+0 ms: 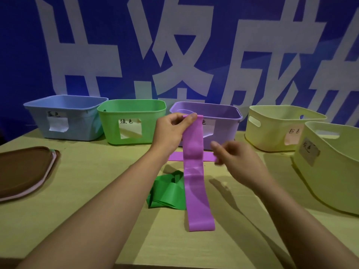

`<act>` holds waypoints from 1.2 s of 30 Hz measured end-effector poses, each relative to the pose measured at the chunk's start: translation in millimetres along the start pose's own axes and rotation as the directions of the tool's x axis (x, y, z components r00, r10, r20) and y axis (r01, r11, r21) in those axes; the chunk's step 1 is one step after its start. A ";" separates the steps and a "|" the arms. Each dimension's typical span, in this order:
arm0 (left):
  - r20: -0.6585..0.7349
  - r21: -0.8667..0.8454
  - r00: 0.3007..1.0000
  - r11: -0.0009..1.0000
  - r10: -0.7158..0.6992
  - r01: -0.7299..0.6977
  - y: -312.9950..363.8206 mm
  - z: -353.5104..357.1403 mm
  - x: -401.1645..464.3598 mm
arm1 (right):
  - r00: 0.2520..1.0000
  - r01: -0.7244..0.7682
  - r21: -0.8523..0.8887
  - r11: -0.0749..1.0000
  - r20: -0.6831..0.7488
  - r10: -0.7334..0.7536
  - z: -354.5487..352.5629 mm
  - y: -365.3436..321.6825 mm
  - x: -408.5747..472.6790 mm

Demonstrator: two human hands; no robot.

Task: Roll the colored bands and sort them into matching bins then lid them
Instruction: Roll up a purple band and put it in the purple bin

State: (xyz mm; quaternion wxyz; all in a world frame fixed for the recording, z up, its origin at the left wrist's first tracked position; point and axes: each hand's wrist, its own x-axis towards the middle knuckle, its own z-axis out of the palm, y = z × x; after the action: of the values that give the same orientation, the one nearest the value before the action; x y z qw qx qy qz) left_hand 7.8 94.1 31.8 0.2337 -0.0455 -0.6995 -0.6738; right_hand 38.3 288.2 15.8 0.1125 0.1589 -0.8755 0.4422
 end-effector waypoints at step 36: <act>0.168 0.024 0.984 0.998 0.059 -0.064 -44.9 -8.9 -11.9 | 0.960 0.271 0.496 0.825 -0.200 -0.195 62.2 32.7 59.5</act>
State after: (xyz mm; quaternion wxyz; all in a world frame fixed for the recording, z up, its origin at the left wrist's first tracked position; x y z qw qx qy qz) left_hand 3.7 84.6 -14.3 0.1955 -0.1202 -0.7246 -0.6498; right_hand -32.6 245.6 -24.6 0.1802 0.2577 -0.6873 0.6547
